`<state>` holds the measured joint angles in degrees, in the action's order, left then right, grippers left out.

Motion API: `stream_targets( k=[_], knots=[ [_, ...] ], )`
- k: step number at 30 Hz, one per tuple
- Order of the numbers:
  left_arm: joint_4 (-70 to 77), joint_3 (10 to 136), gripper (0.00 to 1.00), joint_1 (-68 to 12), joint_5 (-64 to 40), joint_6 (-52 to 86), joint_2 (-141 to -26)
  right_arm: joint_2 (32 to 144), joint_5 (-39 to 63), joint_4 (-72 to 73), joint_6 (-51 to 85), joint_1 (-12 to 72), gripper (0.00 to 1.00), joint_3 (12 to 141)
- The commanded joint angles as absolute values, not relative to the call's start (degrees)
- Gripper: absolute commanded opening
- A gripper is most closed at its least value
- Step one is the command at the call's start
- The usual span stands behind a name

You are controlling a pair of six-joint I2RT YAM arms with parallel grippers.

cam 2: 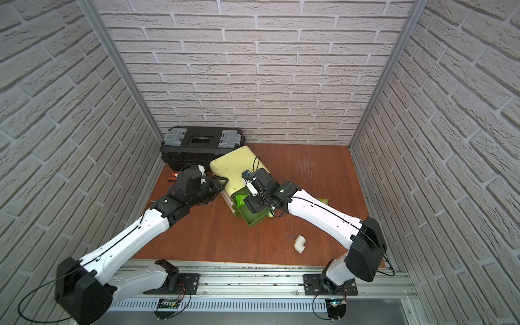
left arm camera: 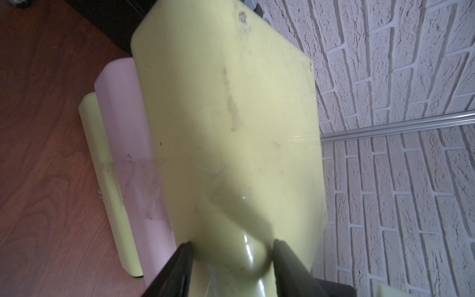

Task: Take the cookies out of the drawer
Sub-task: Adjust the cookie in the drawer, then pick up the cookie from the drawer.

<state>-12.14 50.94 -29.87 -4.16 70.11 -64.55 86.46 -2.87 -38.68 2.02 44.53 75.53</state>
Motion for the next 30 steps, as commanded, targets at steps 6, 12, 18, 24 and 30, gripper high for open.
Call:
stream_targets(
  k=[6,12,18,24,30],
  knots=[
    [-13.1,50.2,0.55,-29.2,-4.2,69.2,-63.4,86.5,10.6,-46.3,-32.1,40.6,0.79,81.8],
    [-13.1,50.3,0.55,-29.0,-4.5,69.2,-63.6,91.2,15.3,-49.8,-41.4,40.5,0.8,87.4],
    [-12.9,50.1,0.55,-29.0,-4.6,69.4,-63.6,95.6,14.4,-52.9,-44.4,40.5,0.79,91.6],
    [-12.6,50.0,0.54,-29.0,-4.8,69.4,-63.8,97.8,13.2,-53.3,-45.1,40.5,0.79,93.2],
    [-12.3,49.9,0.54,-29.0,-5.0,69.4,-64.0,100.5,12.6,-55.1,-45.5,40.5,0.76,95.0]
  ],
)
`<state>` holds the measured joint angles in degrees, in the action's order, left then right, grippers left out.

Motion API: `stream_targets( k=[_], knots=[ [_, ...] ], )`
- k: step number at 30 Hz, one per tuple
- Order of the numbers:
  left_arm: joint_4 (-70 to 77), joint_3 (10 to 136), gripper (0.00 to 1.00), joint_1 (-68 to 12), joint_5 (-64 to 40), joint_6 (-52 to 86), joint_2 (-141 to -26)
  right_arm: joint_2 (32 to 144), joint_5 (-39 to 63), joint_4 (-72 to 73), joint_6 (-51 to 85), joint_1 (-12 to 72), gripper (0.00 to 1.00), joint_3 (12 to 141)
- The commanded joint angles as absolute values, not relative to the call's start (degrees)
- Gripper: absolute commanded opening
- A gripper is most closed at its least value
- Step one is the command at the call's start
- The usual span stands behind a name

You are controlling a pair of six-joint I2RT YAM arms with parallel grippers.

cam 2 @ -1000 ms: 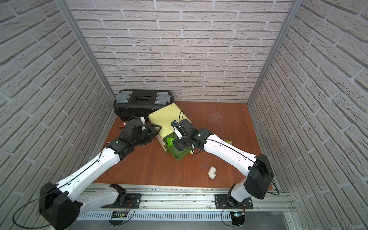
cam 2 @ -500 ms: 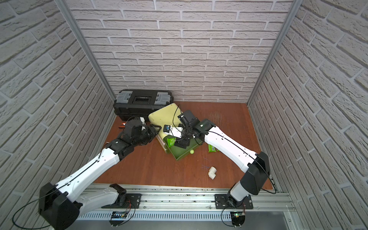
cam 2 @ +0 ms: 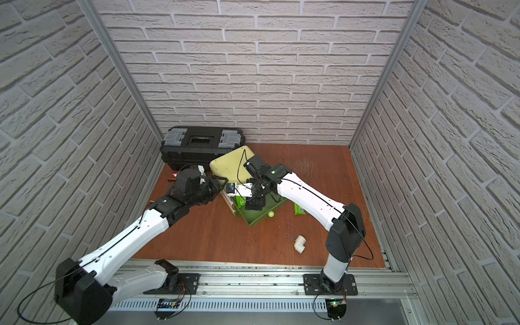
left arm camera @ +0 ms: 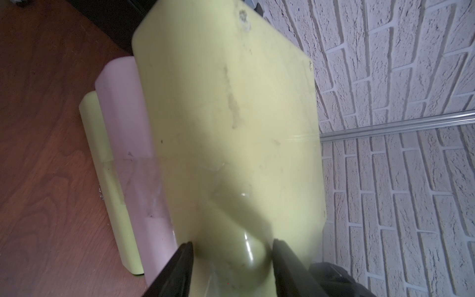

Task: Take the cookies out of the drawer
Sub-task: Pick up the cookie from the drawer.

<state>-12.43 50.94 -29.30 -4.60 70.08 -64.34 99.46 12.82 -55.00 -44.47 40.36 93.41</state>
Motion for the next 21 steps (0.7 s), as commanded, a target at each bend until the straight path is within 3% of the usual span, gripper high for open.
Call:
stream_targets(
  k=[1,21],
  knots=[
    [-12.3,50.0,0.54,-29.0,-5.1,69.4,-64.0,101.0,12.4,-55.2,-45.5,40.6,0.75,95.2],
    [-12.0,50.0,0.54,-29.0,-5.2,69.4,-64.7,101.3,7.8,-51.9,-43.5,41.5,0.61,91.7]
  ],
)
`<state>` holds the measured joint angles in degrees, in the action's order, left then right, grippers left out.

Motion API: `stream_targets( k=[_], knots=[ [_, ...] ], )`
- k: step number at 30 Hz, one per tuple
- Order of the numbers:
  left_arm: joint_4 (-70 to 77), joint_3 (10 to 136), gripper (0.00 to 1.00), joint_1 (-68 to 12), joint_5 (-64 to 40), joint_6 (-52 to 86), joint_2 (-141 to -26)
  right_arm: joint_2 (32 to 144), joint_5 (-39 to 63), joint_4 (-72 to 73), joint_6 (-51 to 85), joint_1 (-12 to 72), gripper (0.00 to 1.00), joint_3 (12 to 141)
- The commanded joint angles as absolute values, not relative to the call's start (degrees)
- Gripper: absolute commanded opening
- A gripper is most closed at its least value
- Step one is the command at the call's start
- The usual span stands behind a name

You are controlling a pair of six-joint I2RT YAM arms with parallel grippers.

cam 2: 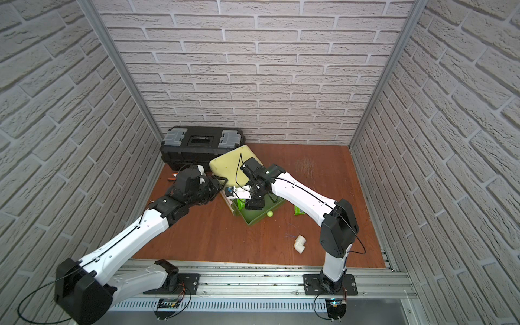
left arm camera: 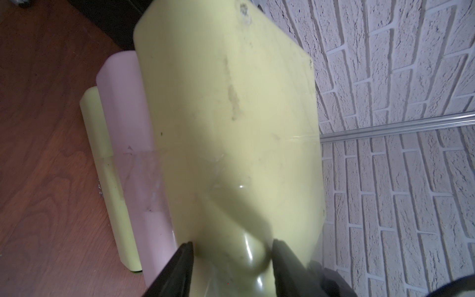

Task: Take the cookies out of the drawer
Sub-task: Pick up the cookie from the drawer.

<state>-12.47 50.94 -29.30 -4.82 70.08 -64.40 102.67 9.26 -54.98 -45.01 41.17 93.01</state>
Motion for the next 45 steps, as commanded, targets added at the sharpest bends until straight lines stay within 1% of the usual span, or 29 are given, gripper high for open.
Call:
stream_targets(
  k=[1,8,15,21,28,30,32,35,36,39,43,45],
  knots=[
    [-12.0,50.1,0.54,-29.0,-5.4,69.5,-64.7,101.4,7.4,-51.9,-43.3,41.6,0.59,91.5],
    [-12.1,50.0,0.54,-28.9,-5.3,69.4,-64.4,101.3,5.9,-51.7,-43.3,41.9,0.51,90.7],
    [-12.2,49.7,0.54,-28.9,-5.0,69.6,-63.8,98.9,6.4,-51.2,-42.8,42.3,0.42,90.2],
    [-12.3,49.6,0.54,-28.9,-4.9,69.7,-63.6,93.9,8.0,-48.9,-41.0,42.4,0.4,87.1],
    [-12.4,49.7,0.54,-28.9,-4.7,69.6,-63.6,85.1,10.0,-44.5,-35.3,42.6,0.37,81.6],
    [-12.4,49.7,0.54,-28.9,-4.7,69.7,-63.6,82.7,10.4,-42.8,-32.1,42.6,0.35,80.2],
    [-12.5,49.7,0.54,-28.9,-4.8,69.7,-63.6,80.7,9.7,-40.9,-27.6,42.6,0.3,78.9],
    [-12.5,49.7,0.54,-28.9,-4.7,69.6,-63.5,78.0,6.7,-37.9,-18.6,42.6,0.16,77.4],
    [-12.5,49.7,0.54,-28.9,-4.7,69.6,-63.5,77.5,4.8,-37.8,-14.5,42.5,0.13,77.4],
    [-12.5,49.7,0.54,-28.9,-4.7,69.6,-63.5,76.3,1.4,-39.9,-6.1,42.5,0.1,78.6],
    [-12.5,49.8,0.54,-28.9,-4.9,69.5,-63.7,74.6,-8.0,-44.6,3.0,42.1,0.04,81.1],
    [-12.4,50.1,0.54,-29.0,-5.2,69.5,-64.0,73.9,-10.9,-46.9,5.7,41.2,0.04,82.3]
  ],
)
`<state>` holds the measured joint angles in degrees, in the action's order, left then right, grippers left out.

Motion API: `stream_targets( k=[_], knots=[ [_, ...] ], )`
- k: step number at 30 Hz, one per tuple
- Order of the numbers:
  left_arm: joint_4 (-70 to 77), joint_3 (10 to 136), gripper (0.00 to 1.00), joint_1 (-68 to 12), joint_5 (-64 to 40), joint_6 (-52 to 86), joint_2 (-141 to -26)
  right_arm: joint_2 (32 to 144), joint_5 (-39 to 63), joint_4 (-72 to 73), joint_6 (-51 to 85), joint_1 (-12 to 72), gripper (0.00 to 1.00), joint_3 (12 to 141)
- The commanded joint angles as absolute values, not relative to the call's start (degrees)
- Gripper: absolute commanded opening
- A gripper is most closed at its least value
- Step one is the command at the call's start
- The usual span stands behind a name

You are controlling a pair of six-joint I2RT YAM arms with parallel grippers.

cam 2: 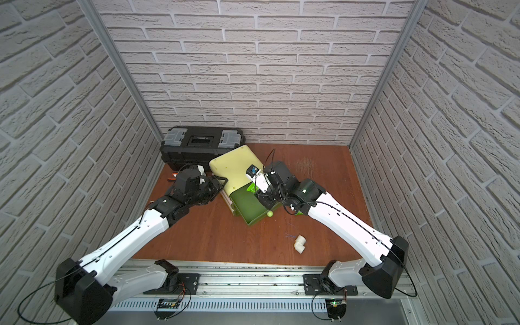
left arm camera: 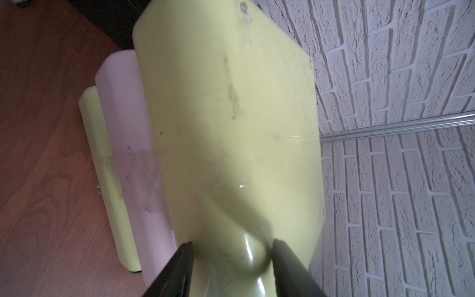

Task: Take the cookies out of the drawer
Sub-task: Pick up the cookie from the drawer, then place the cookie at the center of the board.

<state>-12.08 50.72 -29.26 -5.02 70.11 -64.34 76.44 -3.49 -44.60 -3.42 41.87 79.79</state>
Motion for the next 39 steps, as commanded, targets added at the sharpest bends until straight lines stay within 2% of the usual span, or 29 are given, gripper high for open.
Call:
stream_targets(
  k=[1,9,15,22,28,31,39],
  knots=[
    [-12.4,50.2,0.54,-28.9,-5.4,69.5,-64.2,73.6,-11.7,-48.1,6.6,40.4,0.04,83.0],
    [-12.2,50.6,0.54,-28.9,-5.6,69.4,-64.8,70.7,-12.9,-54.4,12.7,28.2,0.04,83.1],
    [-12.0,50.6,0.54,-28.9,-5.9,69.4,-65.1,72.3,-11.3,-55.8,9.2,15.4,0.03,77.6],
    [-10.9,50.0,0.54,-28.9,-6.3,69.6,-65.7,77.1,-10.4,-54.0,7.0,1.3,0.02,71.6],
    [-9.7,49.7,0.54,-28.9,-7.3,69.9,-66.9,83.6,-11.4,-51.7,5.7,-7.4,0.02,68.0],
    [-9.2,49.9,0.54,-28.9,-7.7,69.9,-67.6,87.3,-9.9,-49.6,5.3,-10.7,0.02,67.7],
    [-9.1,50.2,0.54,-28.9,-8.0,69.9,-68.0,96.7,-10.4,-45.8,2.5,-13.2,0.02,70.2]
  ],
)
